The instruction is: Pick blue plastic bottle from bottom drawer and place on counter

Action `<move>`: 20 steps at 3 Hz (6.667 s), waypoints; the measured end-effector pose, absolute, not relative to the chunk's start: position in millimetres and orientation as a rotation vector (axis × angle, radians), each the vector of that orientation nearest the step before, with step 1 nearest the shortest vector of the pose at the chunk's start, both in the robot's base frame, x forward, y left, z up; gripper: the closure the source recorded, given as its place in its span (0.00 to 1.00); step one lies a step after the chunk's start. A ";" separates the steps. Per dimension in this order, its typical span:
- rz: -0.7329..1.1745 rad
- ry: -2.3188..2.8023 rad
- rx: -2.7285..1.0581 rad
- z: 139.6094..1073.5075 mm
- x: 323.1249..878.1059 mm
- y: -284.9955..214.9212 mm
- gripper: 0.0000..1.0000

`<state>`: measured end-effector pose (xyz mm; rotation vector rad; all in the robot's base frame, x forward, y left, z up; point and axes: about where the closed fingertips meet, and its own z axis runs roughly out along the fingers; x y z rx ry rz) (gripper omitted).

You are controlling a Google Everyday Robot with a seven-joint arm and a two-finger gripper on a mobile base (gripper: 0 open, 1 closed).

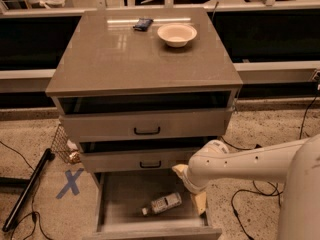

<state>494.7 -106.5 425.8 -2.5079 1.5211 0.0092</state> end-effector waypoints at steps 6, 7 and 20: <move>0.579 1.311 -2.140 233.1 531.7 -61.4 0.00; 0.641 1.295 -2.146 219.5 538.6 -42.7 0.00; 0.528 1.534 -1.694 262.0 543.4 -143.2 1.00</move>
Offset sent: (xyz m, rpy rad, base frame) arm 0.0454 -0.0009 -0.1545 0.5152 0.0118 0.0468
